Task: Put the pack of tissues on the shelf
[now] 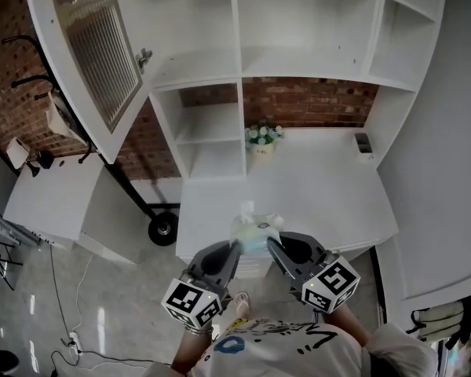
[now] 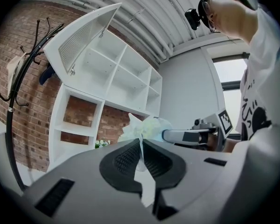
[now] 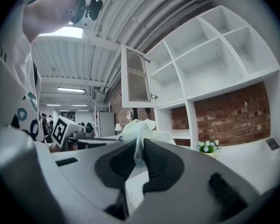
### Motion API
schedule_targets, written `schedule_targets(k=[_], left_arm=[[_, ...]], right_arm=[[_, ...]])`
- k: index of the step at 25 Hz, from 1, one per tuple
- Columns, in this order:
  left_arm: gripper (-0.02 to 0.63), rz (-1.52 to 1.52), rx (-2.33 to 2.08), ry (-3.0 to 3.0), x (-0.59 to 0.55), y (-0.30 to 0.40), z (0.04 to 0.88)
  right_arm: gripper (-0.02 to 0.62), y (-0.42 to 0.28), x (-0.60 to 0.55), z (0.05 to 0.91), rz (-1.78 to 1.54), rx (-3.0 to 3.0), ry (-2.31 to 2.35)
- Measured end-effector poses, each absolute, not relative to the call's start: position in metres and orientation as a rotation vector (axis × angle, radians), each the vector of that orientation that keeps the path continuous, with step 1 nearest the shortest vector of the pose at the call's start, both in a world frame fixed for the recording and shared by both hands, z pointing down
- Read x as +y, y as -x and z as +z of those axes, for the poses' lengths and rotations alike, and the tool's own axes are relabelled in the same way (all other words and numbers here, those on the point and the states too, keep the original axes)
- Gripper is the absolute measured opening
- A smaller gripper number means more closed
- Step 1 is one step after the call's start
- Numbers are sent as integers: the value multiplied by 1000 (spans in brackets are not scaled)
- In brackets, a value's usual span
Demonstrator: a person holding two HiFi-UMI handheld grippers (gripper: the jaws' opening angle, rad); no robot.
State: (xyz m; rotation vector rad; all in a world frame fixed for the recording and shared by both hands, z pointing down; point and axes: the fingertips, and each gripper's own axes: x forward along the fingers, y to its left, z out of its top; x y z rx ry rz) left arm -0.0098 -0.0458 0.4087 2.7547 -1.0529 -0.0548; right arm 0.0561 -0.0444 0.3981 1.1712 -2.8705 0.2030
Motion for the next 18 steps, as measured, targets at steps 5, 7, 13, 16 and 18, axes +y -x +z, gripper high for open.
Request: schedule_targets(k=[5, 7, 13, 16, 18], left_arm=[[21, -39, -1045, -2789, -91, 25, 401], [21, -32, -1031, -2801, -107, 31, 399], [21, -28, -1012, -2846, -145, 49, 389], [21, -31, -1030, -2859, -157, 56, 385], [21, -39, -1043, -2861, -163, 60, 383]], right_arm=[[41, -40, -88, 390, 185, -2868, -1197], [41, -34, -103, 388, 177, -2867, -1211], [41, -17, -139, 381, 169, -2882, -1236], [41, -10, -151, 377, 164, -2898, -1238], [41, -5, -158, 374, 144, -2900, -1235]])
